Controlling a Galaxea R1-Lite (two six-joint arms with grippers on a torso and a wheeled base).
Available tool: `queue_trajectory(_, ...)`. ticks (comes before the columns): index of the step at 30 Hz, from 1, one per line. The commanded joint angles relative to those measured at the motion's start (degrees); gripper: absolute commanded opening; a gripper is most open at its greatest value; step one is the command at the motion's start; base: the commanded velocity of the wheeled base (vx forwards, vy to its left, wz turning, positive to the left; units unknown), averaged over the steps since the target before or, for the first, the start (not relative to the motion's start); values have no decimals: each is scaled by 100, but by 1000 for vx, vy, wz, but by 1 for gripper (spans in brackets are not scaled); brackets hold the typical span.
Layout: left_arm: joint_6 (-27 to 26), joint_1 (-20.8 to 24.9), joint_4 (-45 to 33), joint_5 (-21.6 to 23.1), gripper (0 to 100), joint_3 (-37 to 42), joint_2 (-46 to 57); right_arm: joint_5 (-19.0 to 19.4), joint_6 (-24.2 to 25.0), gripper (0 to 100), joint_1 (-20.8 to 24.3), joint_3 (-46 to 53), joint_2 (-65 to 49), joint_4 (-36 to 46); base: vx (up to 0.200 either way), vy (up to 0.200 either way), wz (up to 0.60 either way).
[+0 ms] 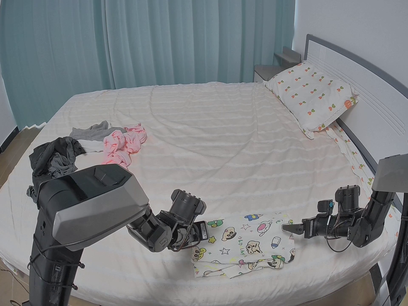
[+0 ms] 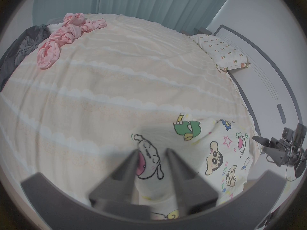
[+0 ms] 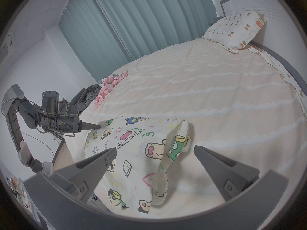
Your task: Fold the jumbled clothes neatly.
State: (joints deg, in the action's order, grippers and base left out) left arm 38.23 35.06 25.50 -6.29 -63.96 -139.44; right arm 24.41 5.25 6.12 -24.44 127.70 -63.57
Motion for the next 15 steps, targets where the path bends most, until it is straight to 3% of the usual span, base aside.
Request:
queue_trajectory(1, 62, 1, 236, -232, 0, -178, -251, 20, 2, 100, 3, 10, -8, 3, 0, 0, 0)
queue_trajectory(6, 79, 1, 1088, -408, 0, -28, -321, 117, 2, 100, 3, -8, -8, 3, 0, 0, 0)
queue_trajectory(15, 79, -8, 1106, -408, 0, 411, -198, 117, 11, 100, 3, -26, -17, 3, 0, 0, 0)
